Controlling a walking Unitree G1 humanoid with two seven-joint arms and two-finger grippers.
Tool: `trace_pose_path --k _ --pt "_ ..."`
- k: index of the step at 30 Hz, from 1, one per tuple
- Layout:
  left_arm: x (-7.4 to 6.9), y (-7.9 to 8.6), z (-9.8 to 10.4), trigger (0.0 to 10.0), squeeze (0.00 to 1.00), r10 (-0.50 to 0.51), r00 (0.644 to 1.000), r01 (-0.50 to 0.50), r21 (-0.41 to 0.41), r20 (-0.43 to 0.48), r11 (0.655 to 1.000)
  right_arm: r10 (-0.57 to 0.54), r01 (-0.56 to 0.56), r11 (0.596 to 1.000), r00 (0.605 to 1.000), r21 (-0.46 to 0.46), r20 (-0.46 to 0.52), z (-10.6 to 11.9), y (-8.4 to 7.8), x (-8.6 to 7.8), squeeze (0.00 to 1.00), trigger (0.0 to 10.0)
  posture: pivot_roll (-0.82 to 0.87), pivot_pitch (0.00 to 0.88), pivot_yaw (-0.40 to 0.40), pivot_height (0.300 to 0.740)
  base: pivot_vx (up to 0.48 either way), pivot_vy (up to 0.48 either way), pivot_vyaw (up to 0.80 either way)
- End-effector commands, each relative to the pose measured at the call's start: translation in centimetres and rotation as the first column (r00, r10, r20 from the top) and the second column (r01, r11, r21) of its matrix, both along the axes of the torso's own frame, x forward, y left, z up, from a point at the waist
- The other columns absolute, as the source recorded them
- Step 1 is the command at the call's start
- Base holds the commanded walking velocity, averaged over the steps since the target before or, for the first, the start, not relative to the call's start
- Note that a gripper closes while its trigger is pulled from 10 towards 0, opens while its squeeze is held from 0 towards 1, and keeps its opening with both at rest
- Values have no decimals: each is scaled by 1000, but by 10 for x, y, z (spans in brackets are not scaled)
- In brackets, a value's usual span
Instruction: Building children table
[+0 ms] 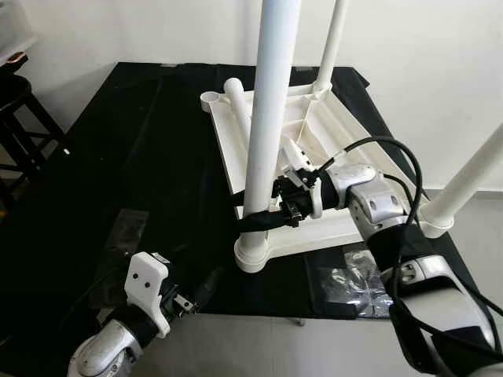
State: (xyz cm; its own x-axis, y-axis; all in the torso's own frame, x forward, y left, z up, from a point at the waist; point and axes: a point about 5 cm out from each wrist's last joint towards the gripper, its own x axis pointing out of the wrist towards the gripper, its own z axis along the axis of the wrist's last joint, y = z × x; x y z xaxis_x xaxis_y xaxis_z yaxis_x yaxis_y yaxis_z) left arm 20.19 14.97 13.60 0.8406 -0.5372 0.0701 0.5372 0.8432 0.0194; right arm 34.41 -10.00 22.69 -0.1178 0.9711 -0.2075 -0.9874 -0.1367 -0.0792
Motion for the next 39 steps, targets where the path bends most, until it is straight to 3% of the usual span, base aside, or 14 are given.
trace_pose_path --k 1,9,10,11,12,13,17,23,24,26,27,29,30,39 --pt "-2 -2 0 10000 0 -14 1000 14 5 -8 1000 49 -49 999 998 -8 -35 -6 0 -3 0 0 -90 163 -47 740 0 0 0" --pt "1 -3 0 10000 0 -11 1000 11 2 -6 1000 -32 32 998 999 48 -19 -7 -18 -6 0 0 -108 151 -52 740 0 0 0" --pt "3 -2 -1 10000 0 -10 1000 10 1 -4 1000 -299 300 950 954 88 -26 -27 -7 -9 0 0 -135 133 -72 740 0 0 0" --pt "3 -2 -1 10000 0 -10 1000 10 1 -4 1000 -299 300 950 954 88 -26 -27 -7 -9 0 0 -135 133 -72 740 0 0 0" --pt "5 0 -1 10000 0 -5 1000 5 0 0 1000 -715 717 693 697 72 -62 -55 0 -15 0 0 -163 135 -60 740 0 0 0" --pt "8 1 -1 10000 0 -2 1000 2 -1 3 1000 -871 874 485 486 37 -65 -76 1 -37 0 0 -175 127 -45 740 0 0 0" --pt "12 1 -3 10000 0 -10 1000 10 0 3 1000 -930 930 367 367 19 -10 -86 2 -52 0 0 -183 101 -48 740 0 0 0" --pt "15 1 -5 10000 0 -11 1000 11 0 -1 1000 -913 913 408 408 27 11 -84 9 -39 0 0 -162 80 -66 740 0 0 0" --pt "15 3 -5 10000 0 7 1000 -7 -1 3 1000 -910 910 415 414 24 9 -84 13 -38 0 4000 -156 74 -65 740 0 0 0" --pt "15 4 -6 10000 0 19 1000 -19 -1 6 1000 -909 909 417 417 21 8 -85 15 -38 0 4000 -155 73 -65 740 0 0 0" --pt "15 4 -5 10000 0 27 1000 -26 -2 9 1000 -891 891 453 453 31 -7 -80 19 -36 0 10000 -154 68 -58 740 0 0 0" --pt "16 5 -5 10000 0 29 1000 -29 -3 12 1000 -888 888 458 459 41 -21 -73 26 -39 0 10000 -154 67 -56 740 0 0 0" --pt "17 3 -4 10000 0 10 1000 -10 -3 11 1000 -872 873 482 487 73 -60 -62 30 -37 1000 10000 -154 68 -47 740 0 0 0" --pt "15 3 -4 10000 0 -12 1000 12 4 2 1000 -516 499 846 855 189 49 -17 33 -25 1000 10000 -139 85 -39 740 0 0 0"
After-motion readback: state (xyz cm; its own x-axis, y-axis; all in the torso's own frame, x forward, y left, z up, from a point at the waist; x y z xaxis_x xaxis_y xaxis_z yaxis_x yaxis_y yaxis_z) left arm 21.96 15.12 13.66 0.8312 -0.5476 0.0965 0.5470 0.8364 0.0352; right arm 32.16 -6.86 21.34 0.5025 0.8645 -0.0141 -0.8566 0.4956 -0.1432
